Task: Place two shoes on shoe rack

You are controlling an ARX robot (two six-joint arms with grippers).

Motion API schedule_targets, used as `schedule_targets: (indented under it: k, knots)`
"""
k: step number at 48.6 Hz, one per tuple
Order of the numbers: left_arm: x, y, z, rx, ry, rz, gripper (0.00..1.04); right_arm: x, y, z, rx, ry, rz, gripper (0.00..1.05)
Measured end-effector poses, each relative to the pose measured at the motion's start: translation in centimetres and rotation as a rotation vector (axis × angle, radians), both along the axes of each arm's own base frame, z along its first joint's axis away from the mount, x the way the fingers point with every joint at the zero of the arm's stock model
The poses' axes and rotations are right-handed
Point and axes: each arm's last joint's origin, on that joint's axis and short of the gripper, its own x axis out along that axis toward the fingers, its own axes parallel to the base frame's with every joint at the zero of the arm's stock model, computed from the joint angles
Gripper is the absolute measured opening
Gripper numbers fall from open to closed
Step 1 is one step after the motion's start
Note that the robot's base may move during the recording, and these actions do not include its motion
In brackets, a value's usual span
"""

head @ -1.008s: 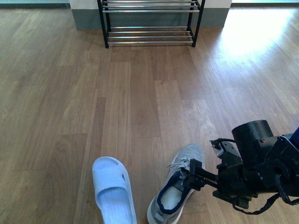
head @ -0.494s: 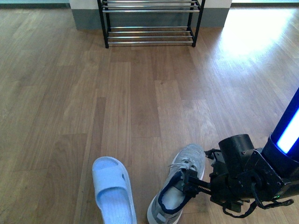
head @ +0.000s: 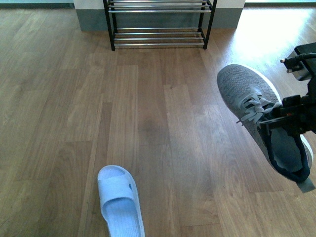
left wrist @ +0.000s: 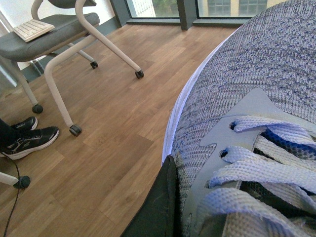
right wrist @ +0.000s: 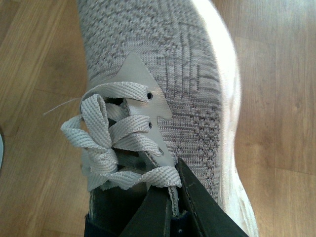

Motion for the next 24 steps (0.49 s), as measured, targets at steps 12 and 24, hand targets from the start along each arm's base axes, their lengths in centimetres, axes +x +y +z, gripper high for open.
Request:
schedule_targets:
  k: [12,24]
  knots:
    - [0.0,0.0,0.0,0.000,0.000,0.000,0.03,-6.0,-0.7,5.9,-0.038,-0.080,0.040,0.01]
    - [0.0,0.0,0.0,0.000,0.000,0.000,0.03,-12.9,-0.6,12.1,-0.052,-0.308,0.021,0.01]
